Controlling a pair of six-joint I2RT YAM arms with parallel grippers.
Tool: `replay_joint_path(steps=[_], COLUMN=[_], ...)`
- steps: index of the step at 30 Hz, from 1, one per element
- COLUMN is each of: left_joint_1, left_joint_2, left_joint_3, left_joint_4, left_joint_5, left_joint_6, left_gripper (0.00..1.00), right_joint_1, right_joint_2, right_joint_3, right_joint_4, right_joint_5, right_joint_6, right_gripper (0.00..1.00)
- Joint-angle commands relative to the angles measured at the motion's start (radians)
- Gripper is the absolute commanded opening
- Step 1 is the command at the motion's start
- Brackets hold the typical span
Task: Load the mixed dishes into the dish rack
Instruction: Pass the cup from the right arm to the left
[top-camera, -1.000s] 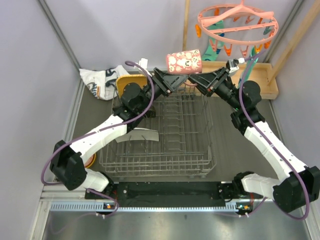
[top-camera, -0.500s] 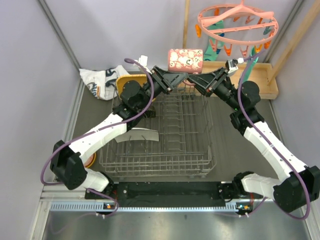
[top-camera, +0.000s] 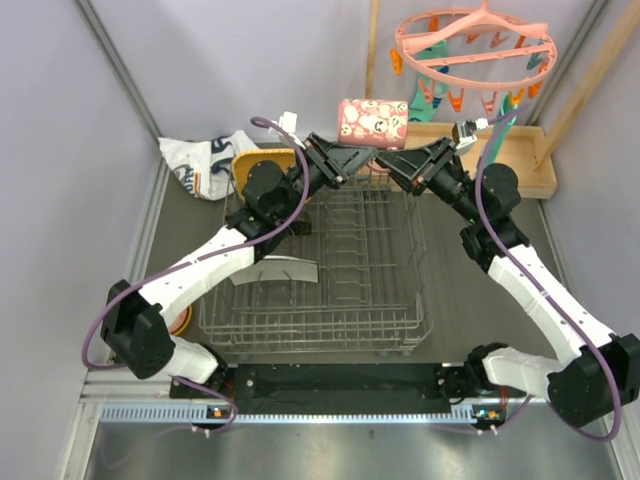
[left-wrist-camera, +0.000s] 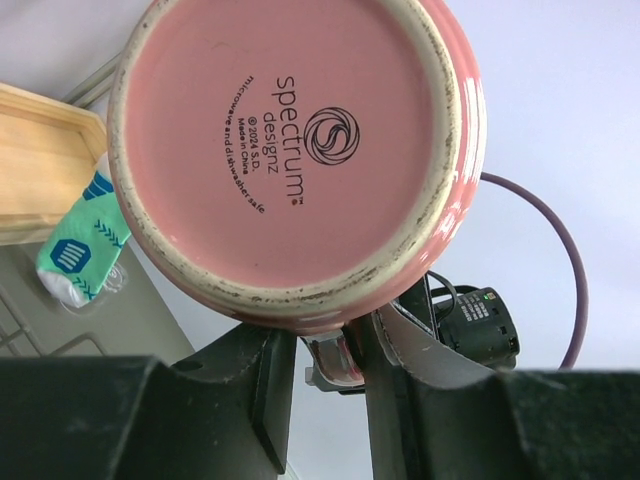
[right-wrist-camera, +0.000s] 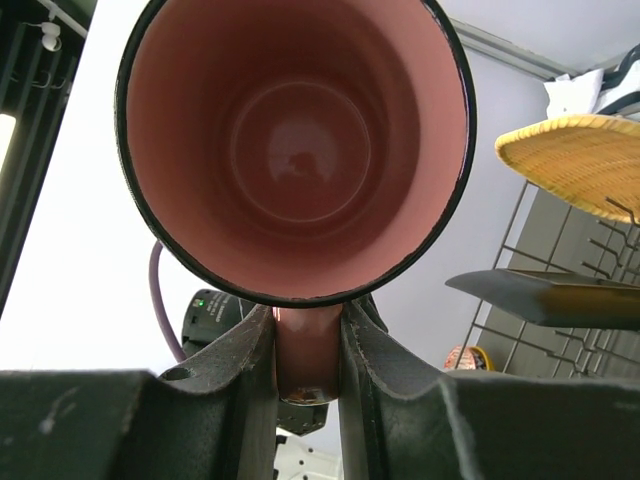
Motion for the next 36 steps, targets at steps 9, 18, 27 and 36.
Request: replay_joint_path(steps=[9,18,27,36], left_joint_1=[-0.005,-0.005,-0.005,-0.003], left_joint_2=[-0.042,-0.036,-0.036,-0.039], left_joint_3=[0.025,0.028,0.026,0.023], left_joint_4=[0.098,0.112,0.114,0.117], left_joint_5=[-0.029,-0.035,-0.033,-0.039], left_joint_6=[0.057,0.048,0.051,0.051], left_gripper=[0.00,0.00,0.00,0.00], right_joint_1=[0.039,0.039,0.039,0.037], right_joint_2=[-0.046,-0.052,-0.059,-0.069], right_joint_3=[0.019,0.018,0.036,0.048], right_joint_4=[0.015,0.004,-0.086,-0.163], right_joint_5=[-0.065,-0.059,-0.042,-0.018], right_joint_6=[-0.023,-0.032,-0.087,-0.128], right_gripper=[0.44,0.56,0.66,0.69])
